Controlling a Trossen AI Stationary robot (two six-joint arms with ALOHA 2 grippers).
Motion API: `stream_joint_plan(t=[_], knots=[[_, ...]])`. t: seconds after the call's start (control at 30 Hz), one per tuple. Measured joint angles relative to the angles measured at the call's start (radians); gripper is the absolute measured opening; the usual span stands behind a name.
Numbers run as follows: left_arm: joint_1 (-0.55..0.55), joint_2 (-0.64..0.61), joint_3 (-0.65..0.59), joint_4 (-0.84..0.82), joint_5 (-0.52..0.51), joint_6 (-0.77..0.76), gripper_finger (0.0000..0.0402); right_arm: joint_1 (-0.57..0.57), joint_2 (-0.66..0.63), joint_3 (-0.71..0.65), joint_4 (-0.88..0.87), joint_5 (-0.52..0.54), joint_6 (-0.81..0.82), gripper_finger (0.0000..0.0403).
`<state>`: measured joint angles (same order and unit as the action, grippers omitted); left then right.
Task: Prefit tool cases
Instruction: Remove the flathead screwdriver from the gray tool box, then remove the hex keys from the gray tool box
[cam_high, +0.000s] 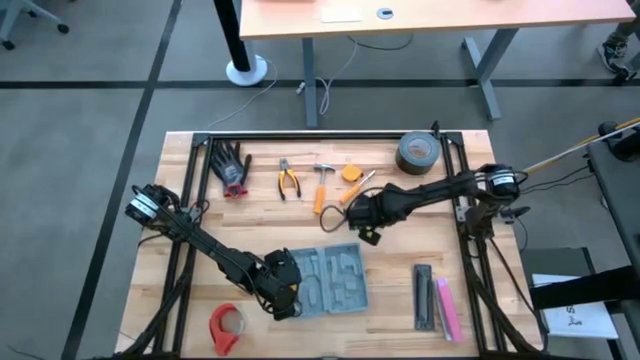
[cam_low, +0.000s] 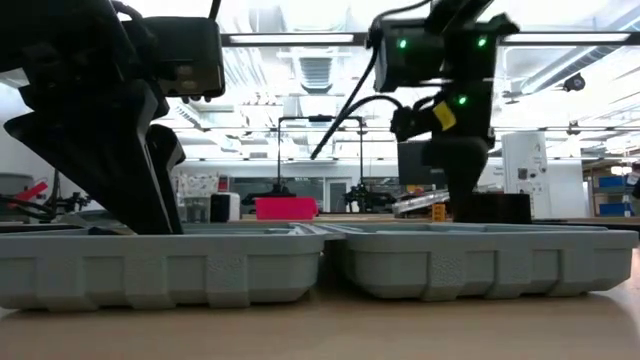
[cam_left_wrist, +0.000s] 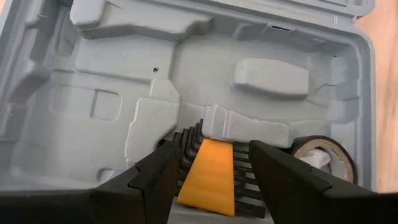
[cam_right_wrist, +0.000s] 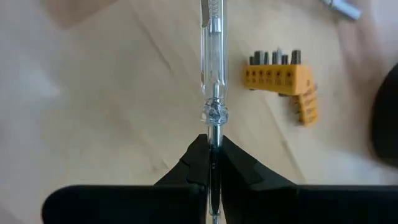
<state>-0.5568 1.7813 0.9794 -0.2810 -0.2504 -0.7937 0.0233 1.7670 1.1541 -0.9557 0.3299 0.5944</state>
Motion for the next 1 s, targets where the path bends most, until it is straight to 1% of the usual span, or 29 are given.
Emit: stream_joint_plan(t=[0.07,0.2,0.33,0.5,0.6,0.8,0.9,1.0], knots=[[0.000,0.000,0.000,0.001,0.000,-0.001,0.0202,-0.023,0.002,-0.005,0.000,-0.023,0.052,0.0003],[0.000,0.000,0.000,0.002,0.000,-0.008,0.0197,-0.044,0.002,-0.006,0.013,-0.029,0.113,0.0003],[0.000,0.000,0.000,0.002,0.000,-0.011,0.0198,-0.055,0.002,-0.007,0.044,-0.061,0.129,0.0003],[0.000,0.000,0.000,0.003,0.000,-0.016,0.0205,-0.062,0.002,-0.007,0.057,-0.058,0.131,0.0007],[0.000,0.000,0.000,0.004,0.000,-0.017,0.0205,-0.062,0.002,-0.008,0.056,-0.059,0.121,0.0027],[0.000,0.000,0.000,0.004,0.000,-0.021,0.0200,-0.050,0.001,-0.002,0.058,-0.099,0.107,0.0091],[0.000,0.000,0.000,0.004,0.000,-0.028,0.0201,-0.018,-0.019,-0.002,0.061,-0.102,0.127,0.0117],[0.000,0.000,0.000,0.004,0.000,-0.028,0.0203,0.033,-0.045,-0.002,0.083,-0.102,0.128,0.0133]])
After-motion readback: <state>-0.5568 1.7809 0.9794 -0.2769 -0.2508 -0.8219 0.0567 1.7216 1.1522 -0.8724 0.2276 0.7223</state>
